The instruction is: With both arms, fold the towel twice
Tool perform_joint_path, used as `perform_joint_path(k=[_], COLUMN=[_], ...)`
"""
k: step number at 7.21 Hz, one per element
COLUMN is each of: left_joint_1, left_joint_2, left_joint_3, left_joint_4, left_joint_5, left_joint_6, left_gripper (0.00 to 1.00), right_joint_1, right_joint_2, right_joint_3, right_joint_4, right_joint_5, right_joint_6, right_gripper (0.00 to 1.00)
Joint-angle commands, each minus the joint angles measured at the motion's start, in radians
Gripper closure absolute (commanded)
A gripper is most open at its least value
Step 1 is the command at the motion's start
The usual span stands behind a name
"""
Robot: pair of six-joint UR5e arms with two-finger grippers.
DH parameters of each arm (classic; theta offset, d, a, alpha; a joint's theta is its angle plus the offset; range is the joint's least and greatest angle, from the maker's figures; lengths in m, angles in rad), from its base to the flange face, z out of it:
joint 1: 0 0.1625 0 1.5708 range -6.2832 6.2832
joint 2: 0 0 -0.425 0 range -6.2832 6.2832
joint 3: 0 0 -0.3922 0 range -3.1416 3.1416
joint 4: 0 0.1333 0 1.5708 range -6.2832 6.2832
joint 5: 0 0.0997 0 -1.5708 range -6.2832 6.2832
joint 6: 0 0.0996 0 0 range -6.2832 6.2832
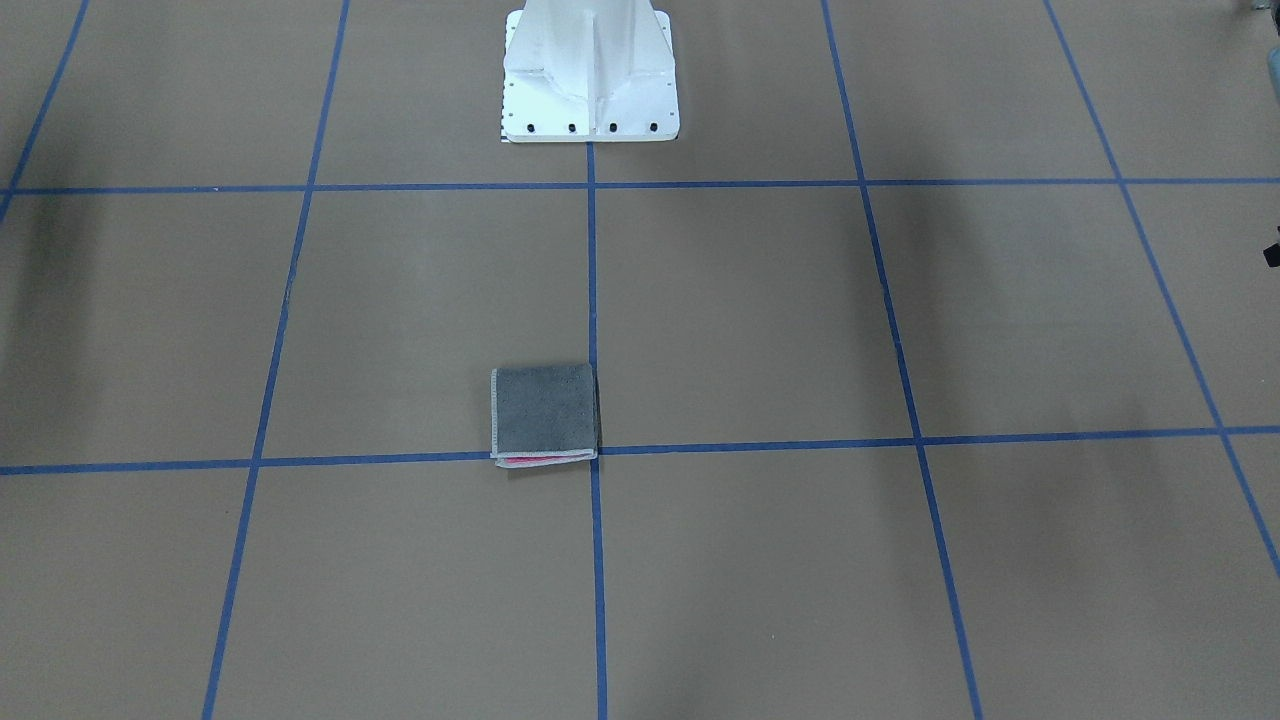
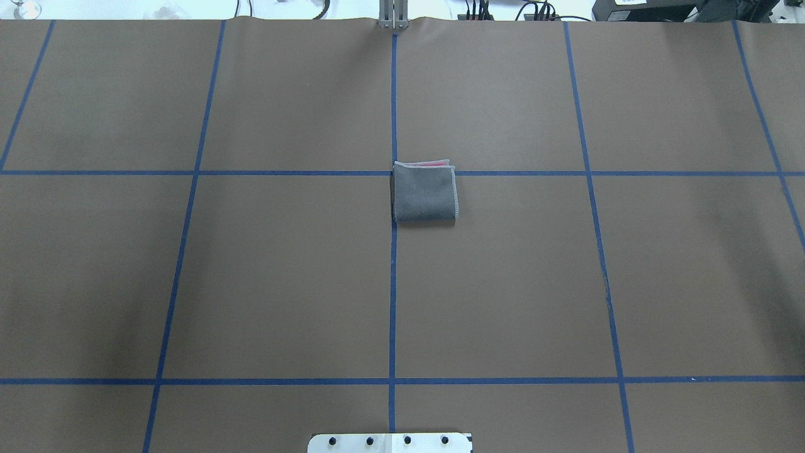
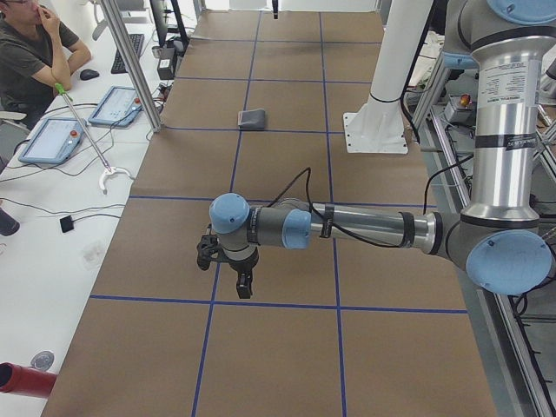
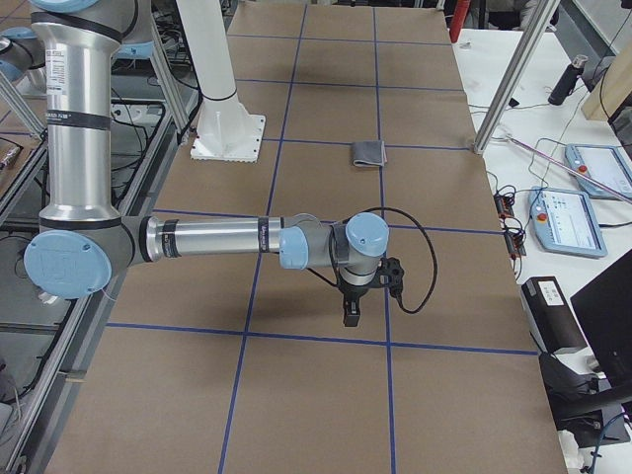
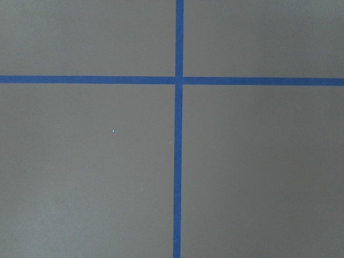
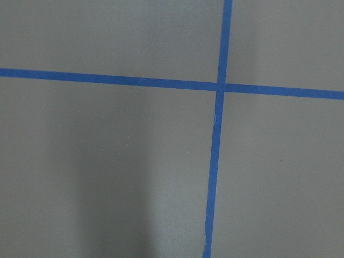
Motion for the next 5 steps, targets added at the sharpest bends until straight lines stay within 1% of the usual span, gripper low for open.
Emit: perform_joint_path(k=[1, 5], left_joint_1=[0.000, 0.002], left_joint_2=[0.002, 0.006], left_joint_3=[-0.003, -0.001], left_joint_4=[-0.001, -0.003], left_joint_5=[-0.006, -0.010], left_joint_6=[-0.001, -0.001], left_gripper=[0.00, 0.00], right_joint_1=[-0.003, -0.015], right_joint_2=[-0.018, -0.046], right_joint_3=[0.008, 0.020], right_joint_4=[-0.002, -0.003], right_joint_5=[-0.001, 0.004], right_joint_6=[0.000, -0.003], right_gripper=[0.00, 0.00])
